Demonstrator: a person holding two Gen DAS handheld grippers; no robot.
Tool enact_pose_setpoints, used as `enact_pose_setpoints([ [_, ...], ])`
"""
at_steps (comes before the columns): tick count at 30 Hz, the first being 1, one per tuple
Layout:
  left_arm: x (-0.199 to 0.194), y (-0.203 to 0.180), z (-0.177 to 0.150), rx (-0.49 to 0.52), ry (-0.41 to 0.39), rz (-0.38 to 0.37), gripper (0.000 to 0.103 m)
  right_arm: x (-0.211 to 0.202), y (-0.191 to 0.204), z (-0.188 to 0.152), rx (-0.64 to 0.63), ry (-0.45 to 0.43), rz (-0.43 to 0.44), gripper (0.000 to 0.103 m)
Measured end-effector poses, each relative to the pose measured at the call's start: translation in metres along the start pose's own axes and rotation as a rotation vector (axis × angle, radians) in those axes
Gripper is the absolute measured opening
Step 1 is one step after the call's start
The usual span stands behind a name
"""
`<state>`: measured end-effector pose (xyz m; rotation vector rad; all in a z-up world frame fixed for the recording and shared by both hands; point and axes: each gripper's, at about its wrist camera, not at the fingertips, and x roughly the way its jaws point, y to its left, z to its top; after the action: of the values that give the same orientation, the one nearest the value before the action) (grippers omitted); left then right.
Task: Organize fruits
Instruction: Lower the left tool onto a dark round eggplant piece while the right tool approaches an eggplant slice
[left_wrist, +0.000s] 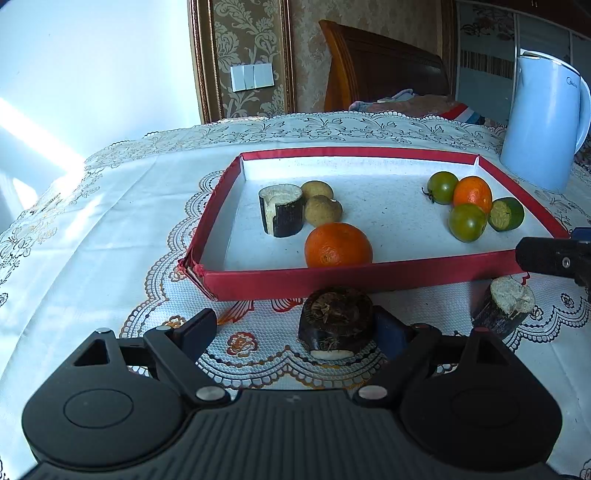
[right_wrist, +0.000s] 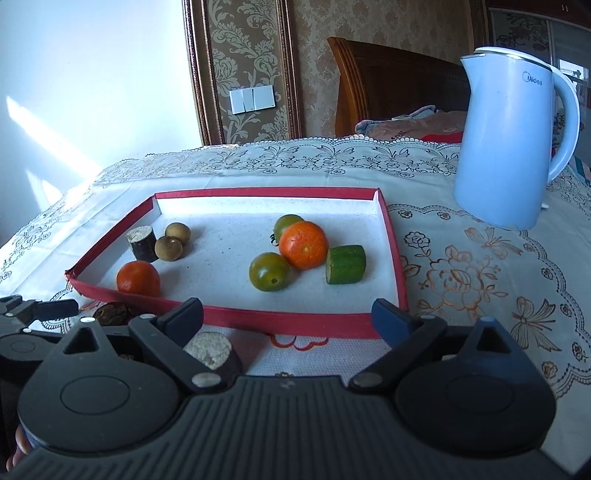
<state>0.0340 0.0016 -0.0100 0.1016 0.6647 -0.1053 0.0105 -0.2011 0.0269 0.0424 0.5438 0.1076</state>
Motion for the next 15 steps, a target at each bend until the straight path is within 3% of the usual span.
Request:
enact_pose_setpoints([
  [6,0.001,0.0,0.0,0.0,0.0,0.001,0.09,-0.004,0.019,-0.009,-0.09,-0.003,-0.019,0.093],
  [10,0.001,0.0,0.0,0.001,0.0,0.001,0.09,0.002,0.022,-0.011,-0.088,0.02,-0.016,0.084],
  [15,0.001,0.0,0.0,0.0,0.0,0.001,0.09,0.004,0.024,-0.013,-0.095,0.015,-0.018,0.083],
])
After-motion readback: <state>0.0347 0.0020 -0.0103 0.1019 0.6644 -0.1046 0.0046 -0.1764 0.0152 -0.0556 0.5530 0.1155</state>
